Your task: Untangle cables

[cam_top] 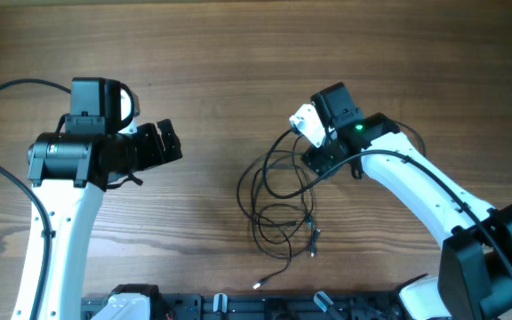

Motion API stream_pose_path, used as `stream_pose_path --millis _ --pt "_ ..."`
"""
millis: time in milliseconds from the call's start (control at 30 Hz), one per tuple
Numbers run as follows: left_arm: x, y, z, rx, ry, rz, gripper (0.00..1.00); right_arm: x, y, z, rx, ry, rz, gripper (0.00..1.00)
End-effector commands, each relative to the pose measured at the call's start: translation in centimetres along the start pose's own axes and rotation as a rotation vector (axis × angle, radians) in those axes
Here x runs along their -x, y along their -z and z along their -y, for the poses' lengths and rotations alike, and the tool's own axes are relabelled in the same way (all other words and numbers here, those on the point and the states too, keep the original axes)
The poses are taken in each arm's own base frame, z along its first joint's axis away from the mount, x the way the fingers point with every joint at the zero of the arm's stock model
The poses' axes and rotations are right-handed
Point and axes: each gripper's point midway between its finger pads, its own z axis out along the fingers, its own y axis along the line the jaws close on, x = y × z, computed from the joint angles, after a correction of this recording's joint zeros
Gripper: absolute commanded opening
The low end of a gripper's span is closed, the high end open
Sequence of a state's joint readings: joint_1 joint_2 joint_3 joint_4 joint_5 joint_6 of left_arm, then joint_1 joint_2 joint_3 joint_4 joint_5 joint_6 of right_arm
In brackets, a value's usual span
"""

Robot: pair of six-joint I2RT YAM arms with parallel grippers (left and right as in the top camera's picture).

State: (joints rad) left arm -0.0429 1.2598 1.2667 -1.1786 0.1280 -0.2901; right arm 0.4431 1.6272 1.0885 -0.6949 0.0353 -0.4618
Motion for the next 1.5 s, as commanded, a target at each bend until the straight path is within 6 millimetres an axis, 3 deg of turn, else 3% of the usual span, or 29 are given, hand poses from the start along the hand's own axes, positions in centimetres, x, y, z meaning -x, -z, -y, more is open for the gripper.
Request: stream_pose_path --millis 0,33,133,233,267,300,333,633,667,733,900,967,1067,1133,1200,1333,1467 --pt "-0.3 0.1 0.0 -0.010 -0.016 -0.005 0.98 0.8 -0.8 -1.0 0.063 -0.038 0.033 0.25" --pt "-0.3 0.1 0.0 -0.010 -0.016 -0.007 0.98 0.9 -0.9 -1.0 0.066 -0.067 0.036 0.18" --pt "-0.4 0.1 0.0 -0.009 -0.015 -0.008 0.98 1.1 -1.4 -1.2 0.081 -0.134 0.039 0.17" --pt "-0.4 0.1 0.0 -0.009 -0.015 -0.009 0.98 1.3 -2.1 -1.5 0.103 -0.201 0.038 0.04" --pt "-0.4 0.1 0.0 -0.009 -0.015 -0.008 0.98 1.5 -2.3 -1.5 0.108 -0.230 0.042 0.08" --pt "-0.4 0.1 0.0 -0.009 -0.016 -0.008 0.98 1.8 -2.4 -1.4 0.105 -0.268 0.051 0.29" --pt "-0.4 0.1 0.0 -0.009 -0.017 -0.008 0.98 2.0 -2.3 -1.3 0.102 -0.290 0.059 0.35" --pt "-0.4 0.1 0.0 -0.009 -0.019 -0.008 0.98 2.0 -2.3 -1.3 0.104 -0.340 0.058 0.36" --pt "-0.4 0.1 0.0 -0.012 -0.019 -0.009 0.98 2.0 -2.3 -1.3 0.104 -0.355 0.057 0.33" --pt "-0.4 0.1 0.1 -0.015 -0.019 -0.010 0.98 2.1 -2.3 -1.4 0.115 -0.376 0.059 0.04" --pt "-0.4 0.1 0.1 -0.015 -0.019 -0.011 0.98 2.1 -2.0 -1.4 0.116 -0.394 0.053 0.04" --pt "-0.4 0.1 0.1 -0.015 -0.019 -0.011 0.98 3.7 -0.4 -0.5 0.101 -0.393 0.098 0.04" --pt "-0.7 0.1 0.0 -0.012 -0.018 -0.021 0.98 8.0 4.8 1.9 0.057 -0.386 0.257 0.04" --pt "-0.9 0.1 -0.1 -0.008 -0.030 -0.031 0.98 12.6 12.7 4.5 -0.006 -0.373 0.481 0.04" --pt "-0.9 0.1 -0.1 -0.009 -0.039 -0.030 0.98 16.1 23.0 6.6 -0.082 -0.349 0.737 0.04" --pt "-0.9 0.1 -0.1 -0.008 -0.039 -0.032 0.98 17.4 36.0 7.8 -0.181 -0.318 1.065 0.04" --pt "-1.0 0.1 -0.2 -0.007 -0.041 -0.036 0.98 15.2 50.3 7.2 -0.308 -0.269 1.483 0.04"
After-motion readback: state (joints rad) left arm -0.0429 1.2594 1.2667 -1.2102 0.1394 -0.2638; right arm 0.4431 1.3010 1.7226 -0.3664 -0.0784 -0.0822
